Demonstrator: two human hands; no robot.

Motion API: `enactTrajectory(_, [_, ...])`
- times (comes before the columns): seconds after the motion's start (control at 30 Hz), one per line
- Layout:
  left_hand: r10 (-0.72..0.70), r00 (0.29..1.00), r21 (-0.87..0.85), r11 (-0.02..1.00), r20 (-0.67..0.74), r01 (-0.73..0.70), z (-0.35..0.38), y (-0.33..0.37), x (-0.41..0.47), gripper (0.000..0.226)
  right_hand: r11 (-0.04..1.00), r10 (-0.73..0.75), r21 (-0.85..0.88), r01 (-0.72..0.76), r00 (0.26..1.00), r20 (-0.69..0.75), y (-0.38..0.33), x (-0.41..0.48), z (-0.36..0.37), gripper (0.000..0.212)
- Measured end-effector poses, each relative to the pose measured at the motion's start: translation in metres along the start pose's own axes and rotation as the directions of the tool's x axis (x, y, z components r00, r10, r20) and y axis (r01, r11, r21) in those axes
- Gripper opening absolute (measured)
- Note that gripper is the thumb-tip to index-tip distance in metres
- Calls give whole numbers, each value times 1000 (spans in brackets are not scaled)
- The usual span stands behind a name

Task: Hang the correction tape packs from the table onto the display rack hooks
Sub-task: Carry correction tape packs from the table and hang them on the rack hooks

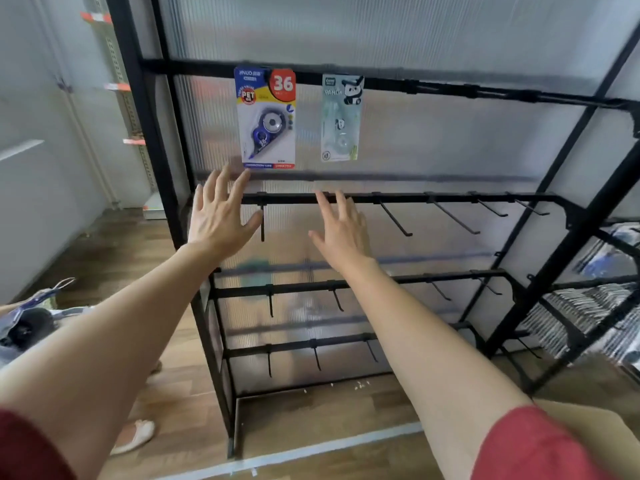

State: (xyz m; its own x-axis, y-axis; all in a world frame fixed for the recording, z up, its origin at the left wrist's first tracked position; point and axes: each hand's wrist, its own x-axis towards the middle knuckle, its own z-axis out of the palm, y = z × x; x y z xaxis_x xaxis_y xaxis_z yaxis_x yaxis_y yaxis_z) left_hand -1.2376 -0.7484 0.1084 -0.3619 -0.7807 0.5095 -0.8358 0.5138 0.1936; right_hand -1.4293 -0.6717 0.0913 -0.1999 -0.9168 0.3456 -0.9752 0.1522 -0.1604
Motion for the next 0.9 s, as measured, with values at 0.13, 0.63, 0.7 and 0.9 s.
enactTrajectory(0.13, [5,999,-21,1000,52,-4,11,21,-23,71,999,28,-32,-24,992,125,24,-38,4,73])
enactTrajectory(0.63, [-74,957,-49,995,280,92,50,155,-218,71,988,149,-92,-123,915,375,125,-261,10,69])
enactTrajectory(0.7, [-88,939,-29,994,332,103,53,164,-252,71,987,159,-84,-136,902,401,129,-290,8,70])
enactTrajectory(0.9, [-120,878,29,992,463,120,51,174,-338,69,984,177,-85,-155,870,459,130,-374,7,70])
